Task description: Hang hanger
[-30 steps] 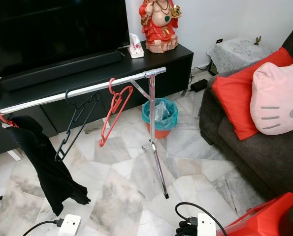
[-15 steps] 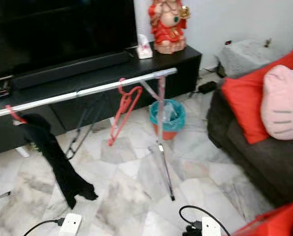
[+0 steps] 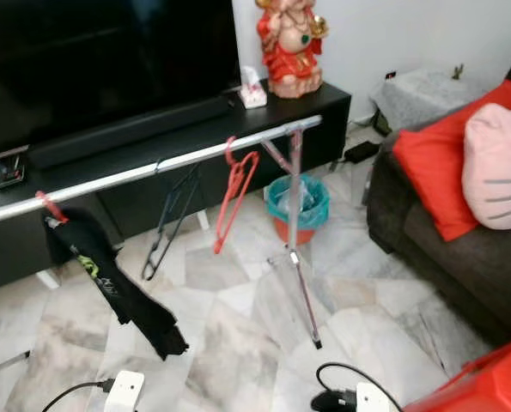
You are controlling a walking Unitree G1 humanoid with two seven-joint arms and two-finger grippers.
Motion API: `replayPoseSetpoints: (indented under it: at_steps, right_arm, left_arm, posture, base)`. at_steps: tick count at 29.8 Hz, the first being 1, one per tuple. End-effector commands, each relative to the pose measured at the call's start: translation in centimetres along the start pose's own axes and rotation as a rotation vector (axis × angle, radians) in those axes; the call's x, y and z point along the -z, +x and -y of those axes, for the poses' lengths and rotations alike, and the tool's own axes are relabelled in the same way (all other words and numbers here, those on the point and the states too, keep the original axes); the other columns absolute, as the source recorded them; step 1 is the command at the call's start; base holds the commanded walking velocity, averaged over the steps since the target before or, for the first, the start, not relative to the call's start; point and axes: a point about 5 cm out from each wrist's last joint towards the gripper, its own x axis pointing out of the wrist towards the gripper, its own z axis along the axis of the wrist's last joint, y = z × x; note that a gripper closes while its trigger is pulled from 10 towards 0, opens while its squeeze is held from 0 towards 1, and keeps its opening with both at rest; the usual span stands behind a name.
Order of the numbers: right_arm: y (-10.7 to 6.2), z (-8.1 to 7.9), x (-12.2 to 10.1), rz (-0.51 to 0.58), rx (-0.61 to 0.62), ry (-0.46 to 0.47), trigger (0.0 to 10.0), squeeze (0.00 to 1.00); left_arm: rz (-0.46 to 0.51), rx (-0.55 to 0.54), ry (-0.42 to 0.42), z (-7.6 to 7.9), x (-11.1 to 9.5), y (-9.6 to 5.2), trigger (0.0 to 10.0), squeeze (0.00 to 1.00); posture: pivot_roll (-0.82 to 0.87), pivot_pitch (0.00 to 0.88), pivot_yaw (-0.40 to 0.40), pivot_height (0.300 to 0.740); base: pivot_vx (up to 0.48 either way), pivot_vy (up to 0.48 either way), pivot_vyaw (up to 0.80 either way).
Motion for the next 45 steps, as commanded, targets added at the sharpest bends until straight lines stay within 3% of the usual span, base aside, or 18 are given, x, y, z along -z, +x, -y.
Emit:
replayPoseSetpoints:
  at_steps: [1, 10, 16, 19, 21, 23, 28, 33, 35, 36, 38, 40, 42, 45]
  right_arm:
    - [0.0, -0.2, 0.0, 0.005, -0.008, -0.007, 10.0, 0.0]
    - [0.0, -0.2, 0.0, 0.005, -0.01, -0.014, 10.0, 0.0]
    - [0.0, -0.2, -0.2, 0.01, -0.009, -0.017, 10.0, 0.0]
    - [0.0, -0.2, -0.2, 0.01, -0.008, -0.02, 10.0, 0.0]
    - [0.0, -0.2, -0.2, 0.01, -0.007, -0.021, 10.0, 0.0]
    - [0.0, -0.1, -0.1, 0.008, -0.007, -0.022, 10.0, 0.0]
    - [0.0, 0.0, 0.0, -0.001, -0.008, -0.029, 10.0, 0.0]
    - [0.0, 0.1, 0.0, -0.005, -0.009, -0.036, 10.0, 0.0]
    - [0.0, 0.1, -0.2, -0.003, -0.009, -0.038, 10.0, 0.0]
    - [0.1, 0.1, -0.3, 0.001, -0.006, -0.035, 10.0, 0.0]
    - [0.1, 0.2, -0.5, 0.004, -0.005, -0.034, 10.0, 0.0]
    - [0.1, 0.2, -0.6, 0.005, -0.005, -0.035, 10.0, 0.0]
    - [0.3, 0.1, -1.3, 0.011, -0.005, -0.038, 10.0, 0.0]
    - [0.3, 0.1, -1.5, 0.014, -0.003, -0.039, 10.0, 0.0]
  left_arm:
    - [-0.006, -0.002, 0.008, 0.0, 0.3, -0.1, 10.0, 0.0]
    - [0.073, -0.016, 0.017, 0.0, -0.4, -0.1, 10.0, 0.0]
    - [0.19, -0.084, -0.028, -0.3, -1.1, -0.3, 10.0, 0.0]
    - [0.502, -0.152, 0.042, -4.8, -8.1, -1.6, 10.0, 0.0]
    - [0.516, -0.152, 0.034, -5.0, -8.2, -1.7, 10.0, 0.0]
    - [0.599, -0.171, 0.041, -5.6, -8.4, -2.7, 10.0, 0.0]
    - [0.691, -0.176, 0.043, -5.7, -7.6, -4.5, 10.0, 0.0]
    - [0.757, -0.182, 0.003, -6.1, -8.1, -5.8, 10.0, 0.0]
    - [0.791, -0.181, 0.006, -6.0, -8.4, -7.0, 10.0, 0.0]
    - [0.84, -0.198, 0.047, -6.1, -9.0, -8.1, 10.0, 0.0]
    - [0.906, -0.214, 0.056, -6.1, -10.3, -9.0, 10.0, 0.0]
    - [0.938, -0.221, 0.04, -6.2, -11.1, -9.5, 10.0, 0.0]
    - [1.026, -0.187, 0.023, -5.3, -14.6, -9.9, 10.0, 0.0]
    - [1.034, -0.126, 0.049, -4.2, -15.9, -9.7, 10.0, 0.0]
  posture:
    - [-0.07, 0.0, 0.079, 0.74]
    - [-0.07, 0.0, 0.08, 0.74]
    - [-0.07, 0.0, 0.081, 0.74]
    - [-0.06, 0.0, 0.085, 0.74]
    - [-0.06, 0.0, 0.085, 0.74]
    - [-0.05, 0.0, 0.082, 0.74]
    - [-0.04, 0.0, 0.075, 0.74]
    - [-0.03, 0.0, 0.072, 0.74]
    - [-0.03, 0.0, 0.07, 0.74]
    - [-0.03, 0.0, 0.068, 0.74]
    - [-0.02, 0.0, 0.064, 0.74]
    - [-0.02, 0.0, 0.063, 0.74]
    - [-0.02, 0.0, 0.059, 0.74]
    - [-0.03, 0.0, 0.065, 0.74]
  base:
    - [0.0, 0.0, 0.0]
    - [0.0, 0.0, 0.0]
    - [0.0, 0.0, 0.0]
    - [0.0, 0.0, 0.0]
    - [0.0, 0.0, 0.0]
    - [0.0, 0.0, 0.0]
    - [0.0, 0.0, 0.0]
    - [0.0, 0.0, 0.0]
    - [0.0, 0.0, 0.0]
    - [0.0, 0.0, 0.0]
    - [0.0, 0.0, 0.0]
    - [0.0, 0.0, 0.0]
    - [0.0, 0.0, 0.0]
    - [0.0, 0.0, 0.0]
